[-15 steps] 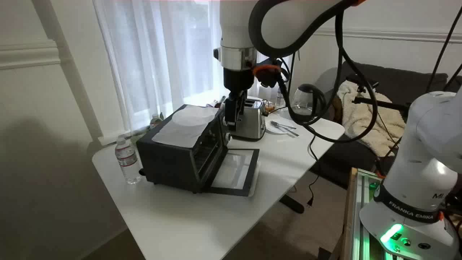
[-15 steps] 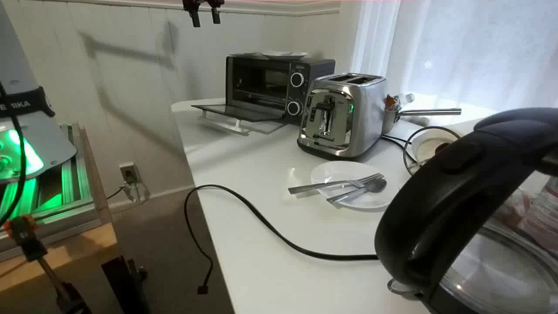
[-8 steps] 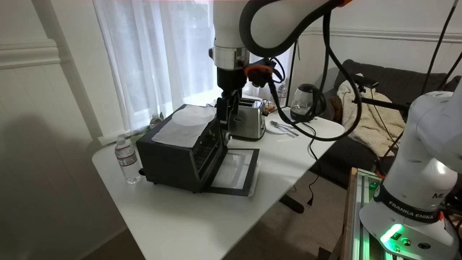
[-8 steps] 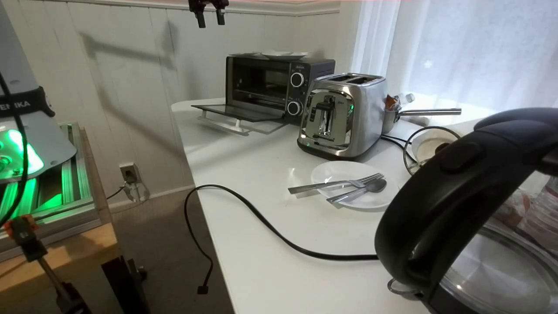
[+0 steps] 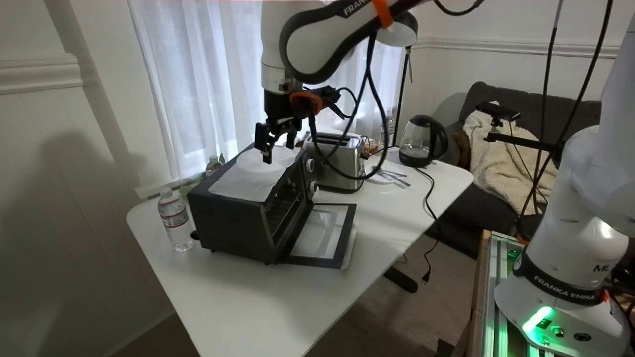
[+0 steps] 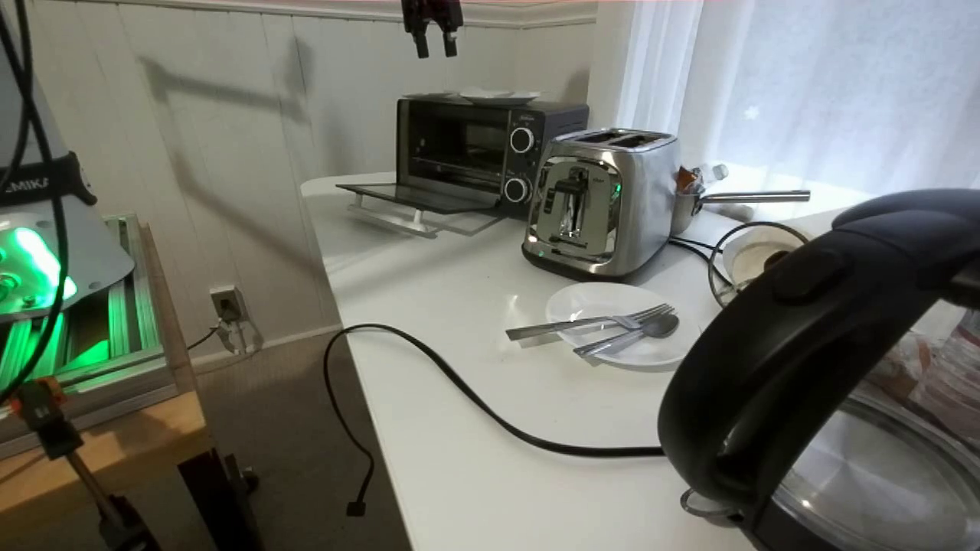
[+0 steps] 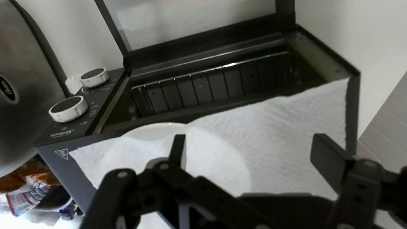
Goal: Use the towel to wipe the plate
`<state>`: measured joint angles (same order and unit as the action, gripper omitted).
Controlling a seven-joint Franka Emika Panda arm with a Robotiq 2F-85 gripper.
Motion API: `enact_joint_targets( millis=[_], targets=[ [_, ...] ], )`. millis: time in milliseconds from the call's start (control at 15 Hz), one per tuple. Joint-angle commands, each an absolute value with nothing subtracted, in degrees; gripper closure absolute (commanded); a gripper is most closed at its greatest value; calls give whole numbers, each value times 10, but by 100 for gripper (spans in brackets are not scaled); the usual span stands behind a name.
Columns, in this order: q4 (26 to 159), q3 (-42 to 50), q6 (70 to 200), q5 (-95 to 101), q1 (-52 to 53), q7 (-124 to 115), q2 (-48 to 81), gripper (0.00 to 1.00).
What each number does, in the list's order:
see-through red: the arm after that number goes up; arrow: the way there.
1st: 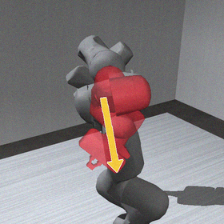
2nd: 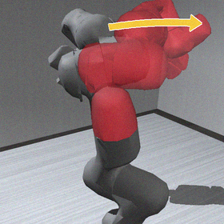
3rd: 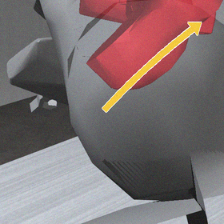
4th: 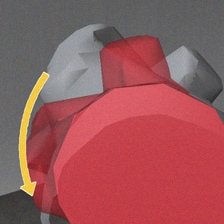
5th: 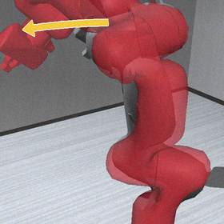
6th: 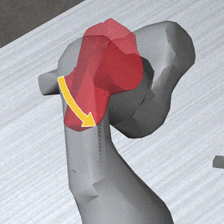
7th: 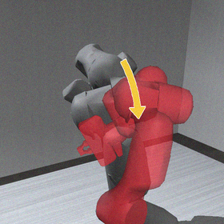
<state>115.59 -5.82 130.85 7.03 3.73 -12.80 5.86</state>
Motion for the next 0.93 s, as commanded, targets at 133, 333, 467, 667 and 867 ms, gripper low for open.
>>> enact_joint_targets(
  millis=[133,333,467,667,867],
  targets=[
    [1049,-20,1332,67,43,-182,164,0],
    [1015,-6,1337,66,51,-216,201,0],
    [998,2,1336,73,60,-241,221,0],
    [977,13,1327,79,74,-271,241,0],
    [966,22,1338,76,83,-292,257,0]
  ],
)
